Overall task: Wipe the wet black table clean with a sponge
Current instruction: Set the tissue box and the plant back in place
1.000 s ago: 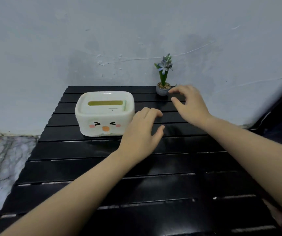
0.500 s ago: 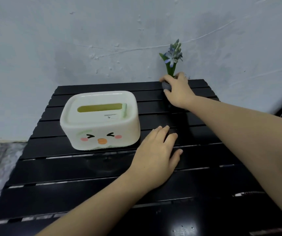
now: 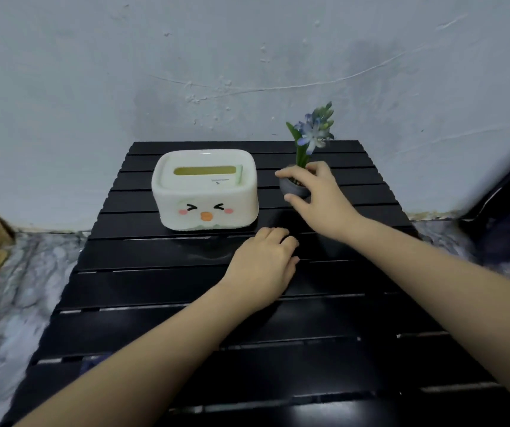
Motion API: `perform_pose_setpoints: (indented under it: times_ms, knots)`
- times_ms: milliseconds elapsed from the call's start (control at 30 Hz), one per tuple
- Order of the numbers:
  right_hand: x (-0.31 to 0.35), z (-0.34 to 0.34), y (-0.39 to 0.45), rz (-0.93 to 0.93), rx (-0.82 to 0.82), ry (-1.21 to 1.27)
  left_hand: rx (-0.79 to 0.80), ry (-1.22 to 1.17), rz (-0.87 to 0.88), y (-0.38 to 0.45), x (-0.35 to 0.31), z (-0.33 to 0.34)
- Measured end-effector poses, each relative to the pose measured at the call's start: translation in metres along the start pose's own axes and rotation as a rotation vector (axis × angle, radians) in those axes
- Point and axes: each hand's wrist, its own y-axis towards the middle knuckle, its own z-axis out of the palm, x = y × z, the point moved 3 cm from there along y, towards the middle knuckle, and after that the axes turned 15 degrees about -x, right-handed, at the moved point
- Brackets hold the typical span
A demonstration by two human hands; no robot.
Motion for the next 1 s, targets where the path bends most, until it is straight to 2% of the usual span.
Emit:
perform_pose_setpoints:
  times_ms: [400, 833, 1000]
  knots:
    - [0.021, 0.025, -0.038, 0.027, 0.054, -0.04, -0.065, -0.012, -0.104, -0.058, -0.003, -0.019]
    - [0.02, 0.02, -0.041, 0.008, -0.025, -0.067, -0.142, -0.024, -0.087, -0.064, -0.002, -0.013]
    - [0.03, 0.001, -0.069, -0.093, -0.104, -0.147, -0.135, 0.014, -0.064, -0.069, -0.006, -0.013]
